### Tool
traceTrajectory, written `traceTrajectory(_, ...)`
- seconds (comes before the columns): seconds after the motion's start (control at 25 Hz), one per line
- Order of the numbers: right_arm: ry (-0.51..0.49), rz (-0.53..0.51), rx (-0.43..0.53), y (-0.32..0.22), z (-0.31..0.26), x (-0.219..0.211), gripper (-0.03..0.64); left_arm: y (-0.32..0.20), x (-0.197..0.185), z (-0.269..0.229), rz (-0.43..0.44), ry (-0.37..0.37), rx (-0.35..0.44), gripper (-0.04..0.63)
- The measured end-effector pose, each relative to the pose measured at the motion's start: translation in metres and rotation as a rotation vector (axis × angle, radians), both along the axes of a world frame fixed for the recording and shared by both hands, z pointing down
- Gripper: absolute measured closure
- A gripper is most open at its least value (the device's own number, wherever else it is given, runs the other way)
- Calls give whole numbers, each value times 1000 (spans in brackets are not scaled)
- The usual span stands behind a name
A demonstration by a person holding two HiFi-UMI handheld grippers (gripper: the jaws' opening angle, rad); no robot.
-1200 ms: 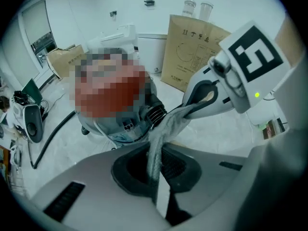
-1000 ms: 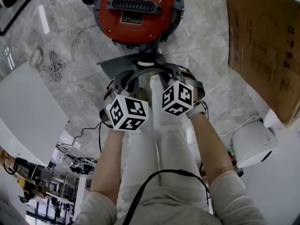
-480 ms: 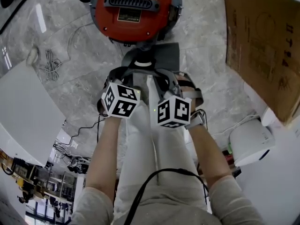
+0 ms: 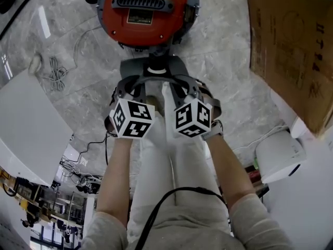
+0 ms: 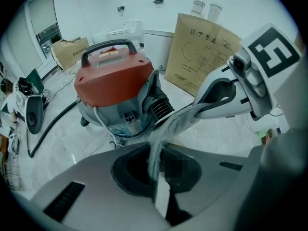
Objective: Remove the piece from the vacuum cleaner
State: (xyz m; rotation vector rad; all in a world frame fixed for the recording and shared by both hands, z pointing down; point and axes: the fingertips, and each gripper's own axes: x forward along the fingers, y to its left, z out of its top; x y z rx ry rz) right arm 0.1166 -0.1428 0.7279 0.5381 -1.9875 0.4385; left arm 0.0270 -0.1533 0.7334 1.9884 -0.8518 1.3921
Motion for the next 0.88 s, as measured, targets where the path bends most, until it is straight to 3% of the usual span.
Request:
traceTrajectory(0.4,68,-143,141,-5,-24,-10,591,9,-2,29,-38,19,-62,560)
traceTrajectory(0.88,37,3,-23,3,12,4,591,0,6,-17,-6,6,71,560)
